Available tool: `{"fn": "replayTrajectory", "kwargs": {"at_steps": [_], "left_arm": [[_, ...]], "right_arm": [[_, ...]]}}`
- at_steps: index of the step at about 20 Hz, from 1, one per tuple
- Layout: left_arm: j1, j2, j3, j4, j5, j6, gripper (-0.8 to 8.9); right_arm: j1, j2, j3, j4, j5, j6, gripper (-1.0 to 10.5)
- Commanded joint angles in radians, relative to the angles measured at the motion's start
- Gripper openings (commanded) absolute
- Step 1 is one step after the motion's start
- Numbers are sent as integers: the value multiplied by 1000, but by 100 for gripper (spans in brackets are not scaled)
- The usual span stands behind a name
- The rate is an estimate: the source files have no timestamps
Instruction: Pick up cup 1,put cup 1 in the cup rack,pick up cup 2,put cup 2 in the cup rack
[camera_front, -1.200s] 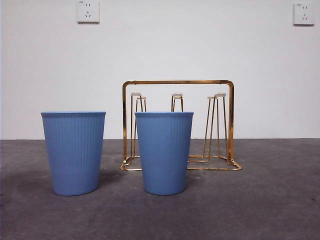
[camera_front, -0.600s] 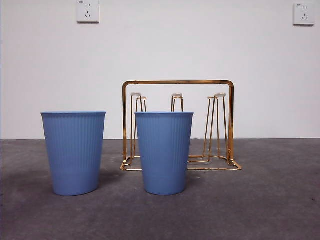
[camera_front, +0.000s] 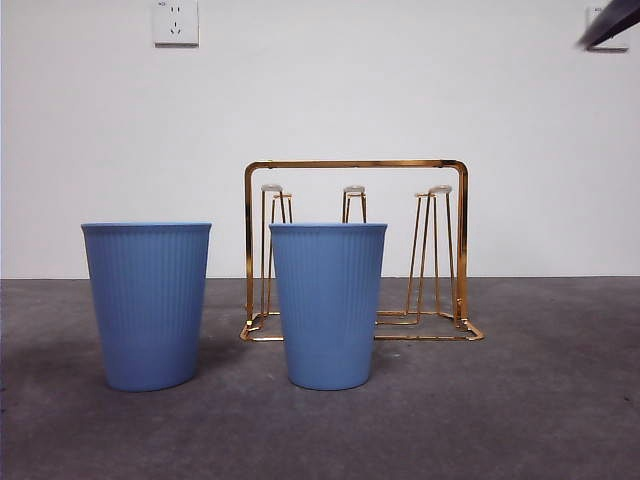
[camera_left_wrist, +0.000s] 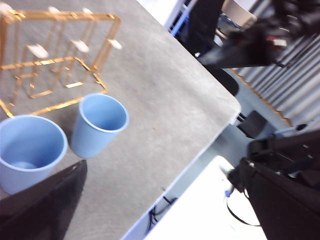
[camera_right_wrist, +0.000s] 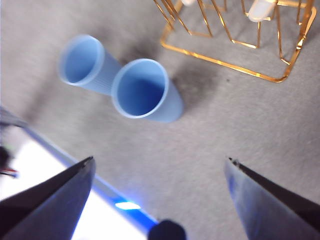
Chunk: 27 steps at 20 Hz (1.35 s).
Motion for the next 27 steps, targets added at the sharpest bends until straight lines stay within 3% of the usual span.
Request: {"fn": "replayTrajectory", "kwargs": {"at_steps": [1, 7, 11, 18, 21, 23, 25, 27], "left_arm": [[-21, 14, 2, 9, 5, -8, 629], [-69, 46, 2, 11, 4, -8, 629], [-95, 62, 2, 18, 4, -8, 629], [-119, 109, 2, 76, 6, -50, 629], [-119, 134, 2, 95, 15, -56, 629], [-120, 147, 2, 108, 35, -66, 629], [-125, 154, 2, 131, 37, -84, 629], [-129, 161, 2, 148, 55, -99, 629]], "right_arm": [[96, 124, 56, 20, 88, 48, 438], [257, 374, 98, 172, 227, 134, 436], [285, 487, 98, 209, 268, 137, 342], [285, 602, 98, 278, 276, 159, 333], [285, 635, 98, 292, 275, 159, 169], [285, 645, 98, 292, 278, 156, 142], [285, 644, 98, 296, 282, 134, -16], [285, 644, 98, 284, 280, 111, -15]]}}
